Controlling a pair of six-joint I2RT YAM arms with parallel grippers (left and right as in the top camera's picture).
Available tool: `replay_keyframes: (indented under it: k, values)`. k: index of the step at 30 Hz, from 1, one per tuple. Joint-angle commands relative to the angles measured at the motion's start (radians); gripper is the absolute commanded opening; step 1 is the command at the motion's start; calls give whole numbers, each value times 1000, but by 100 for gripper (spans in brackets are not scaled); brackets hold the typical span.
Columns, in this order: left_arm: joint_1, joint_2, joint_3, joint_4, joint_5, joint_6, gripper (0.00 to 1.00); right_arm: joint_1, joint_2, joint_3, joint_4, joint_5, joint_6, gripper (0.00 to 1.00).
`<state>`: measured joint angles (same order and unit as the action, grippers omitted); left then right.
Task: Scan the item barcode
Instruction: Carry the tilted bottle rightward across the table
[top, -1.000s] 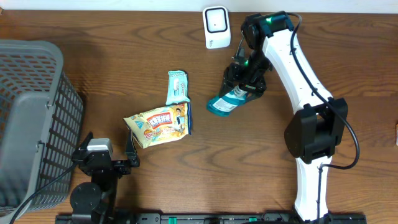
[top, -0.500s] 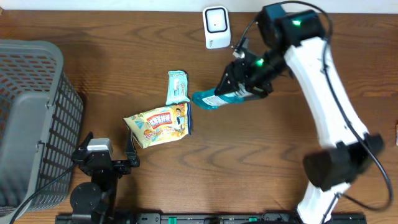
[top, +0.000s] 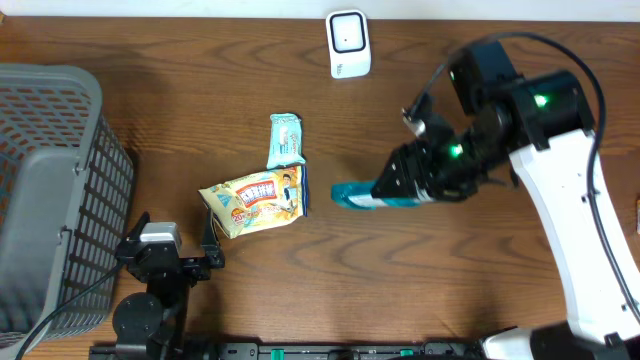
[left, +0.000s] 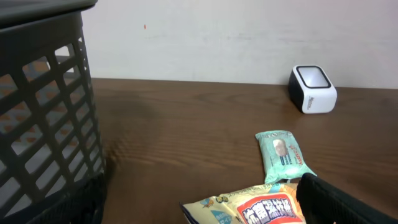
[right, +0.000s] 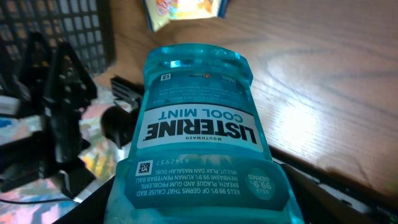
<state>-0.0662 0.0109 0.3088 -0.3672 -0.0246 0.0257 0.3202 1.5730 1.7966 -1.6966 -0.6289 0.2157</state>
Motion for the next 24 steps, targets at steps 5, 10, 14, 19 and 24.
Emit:
replay_keyframes:
  k: [5,10,14,19,24]
  values:
    - [4,-6,0,1,14,-5,98,6,-90,-177,63,-24,71,50]
    - [4,-6,0,1,14,-5,98,-4,-75,-349,264,-30,276,54]
    - [4,-6,0,1,14,-5,98,-49,-39,-449,401,-160,375,57]
    - [4,-6,0,1,14,-5,98,-129,32,-501,455,-341,375,49]
    - [4,-6,0,1,14,-5,98,-185,106,-504,456,-369,370,51]
